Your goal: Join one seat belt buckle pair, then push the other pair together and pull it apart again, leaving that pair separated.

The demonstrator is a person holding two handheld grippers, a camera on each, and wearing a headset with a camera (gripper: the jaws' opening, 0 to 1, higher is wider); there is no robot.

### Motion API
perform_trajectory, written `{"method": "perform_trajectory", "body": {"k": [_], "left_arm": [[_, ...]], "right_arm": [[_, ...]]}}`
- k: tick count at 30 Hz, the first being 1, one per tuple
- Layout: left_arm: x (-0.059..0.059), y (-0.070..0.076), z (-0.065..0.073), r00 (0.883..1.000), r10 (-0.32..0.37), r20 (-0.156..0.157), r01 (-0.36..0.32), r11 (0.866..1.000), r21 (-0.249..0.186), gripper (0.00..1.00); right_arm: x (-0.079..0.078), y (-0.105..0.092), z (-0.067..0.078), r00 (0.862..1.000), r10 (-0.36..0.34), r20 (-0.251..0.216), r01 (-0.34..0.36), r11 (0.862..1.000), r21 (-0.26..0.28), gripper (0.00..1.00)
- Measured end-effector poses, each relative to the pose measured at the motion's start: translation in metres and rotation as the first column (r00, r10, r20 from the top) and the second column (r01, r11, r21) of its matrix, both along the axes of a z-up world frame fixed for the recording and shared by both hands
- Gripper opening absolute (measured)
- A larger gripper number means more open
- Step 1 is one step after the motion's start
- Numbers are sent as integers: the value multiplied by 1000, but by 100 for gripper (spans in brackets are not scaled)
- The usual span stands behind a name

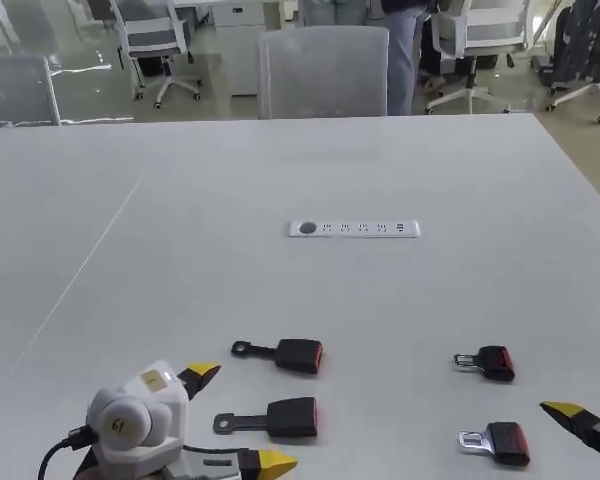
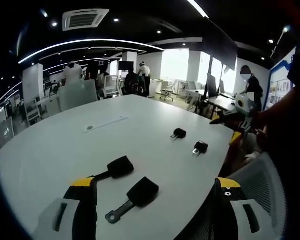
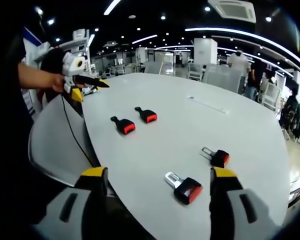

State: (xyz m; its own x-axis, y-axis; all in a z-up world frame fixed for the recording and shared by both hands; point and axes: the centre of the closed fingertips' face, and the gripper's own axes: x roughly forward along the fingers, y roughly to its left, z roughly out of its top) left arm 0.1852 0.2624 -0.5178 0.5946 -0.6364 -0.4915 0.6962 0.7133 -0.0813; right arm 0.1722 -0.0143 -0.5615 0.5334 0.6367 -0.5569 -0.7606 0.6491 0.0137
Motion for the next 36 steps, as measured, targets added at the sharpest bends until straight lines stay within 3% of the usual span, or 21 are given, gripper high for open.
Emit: {"method": "perform_trajectory", "body": {"k": [7, 14, 21, 36], "left_arm": [[0, -5, -8, 1000, -20, -15, 20, 1000, 9, 100], [0, -6, -21, 998, -54, -33, 56, 997, 61, 97], [2, -10, -30, 996, -77, -50, 81, 993, 84, 96], [16, -23, -50, 990, -112, -89, 122, 986, 116, 93]], "right_arm": [[-1, -4, -13, 999, 11, -34, -12, 1000, -26, 83], [-1, -8, -23, 998, 19, -62, -21, 999, -41, 82], [1, -14, -29, 994, 60, -90, -67, 995, -76, 80], [11, -34, -42, 982, 122, -144, -139, 983, -119, 75]]}}
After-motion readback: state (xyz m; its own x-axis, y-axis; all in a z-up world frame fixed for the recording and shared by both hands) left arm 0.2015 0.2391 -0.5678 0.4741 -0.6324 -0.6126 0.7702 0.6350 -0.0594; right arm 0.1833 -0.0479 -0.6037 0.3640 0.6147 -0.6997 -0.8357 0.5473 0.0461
